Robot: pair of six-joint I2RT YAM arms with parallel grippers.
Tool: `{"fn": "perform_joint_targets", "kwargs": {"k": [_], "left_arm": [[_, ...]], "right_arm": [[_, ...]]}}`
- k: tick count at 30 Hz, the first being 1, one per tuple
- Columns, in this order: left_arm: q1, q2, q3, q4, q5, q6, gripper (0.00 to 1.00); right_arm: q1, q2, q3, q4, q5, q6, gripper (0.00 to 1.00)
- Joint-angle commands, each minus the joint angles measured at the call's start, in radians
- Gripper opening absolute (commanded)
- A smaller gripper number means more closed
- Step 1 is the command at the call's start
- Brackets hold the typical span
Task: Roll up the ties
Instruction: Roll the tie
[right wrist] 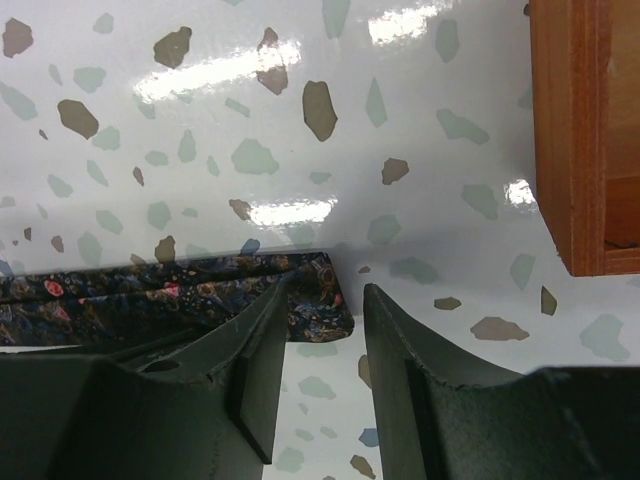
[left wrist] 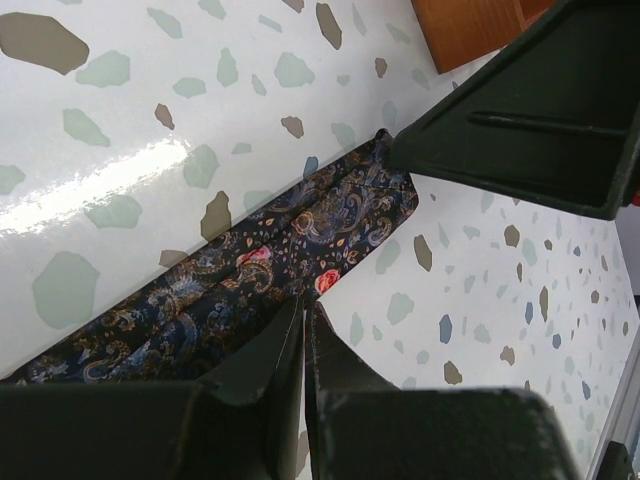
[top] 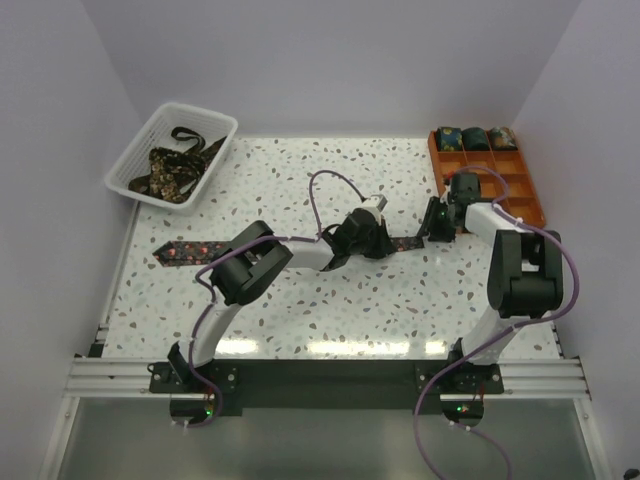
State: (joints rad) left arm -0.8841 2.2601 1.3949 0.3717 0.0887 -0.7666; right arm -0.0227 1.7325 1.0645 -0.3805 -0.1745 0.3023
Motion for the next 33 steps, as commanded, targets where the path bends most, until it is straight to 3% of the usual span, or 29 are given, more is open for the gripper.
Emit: {"fn": "perform_joint_targets", "kwargs": {"k": [1, 12, 19, 33], "left_arm": [[-0.003, -0.036, -0.007, 0.027, -0.017, -0.011, 0.09], [0.017, -0.039, -0.005, 0.035, -0.038, -0.053, 0.09], [0.02, -0.031, -0.007, 0.036, -0.041, -0.062, 0.09], [0.022, -0.054, -0.025, 0.081, -0.018, -0.079, 0.14]], "right_arm": [[-0.011, 0.019, -0.017, 0.037, -0.043, -0.002, 0.4], [-0.017, 0.041, -0.024, 0.046, -0.065, -0.022, 0.35], [-0.02, 0.042, -0.034, 0.054, -0.066, -0.023, 0.23], [-0.023, 0.045, -0.029, 0.052, -0.066, -0.029, 0.15]]}}
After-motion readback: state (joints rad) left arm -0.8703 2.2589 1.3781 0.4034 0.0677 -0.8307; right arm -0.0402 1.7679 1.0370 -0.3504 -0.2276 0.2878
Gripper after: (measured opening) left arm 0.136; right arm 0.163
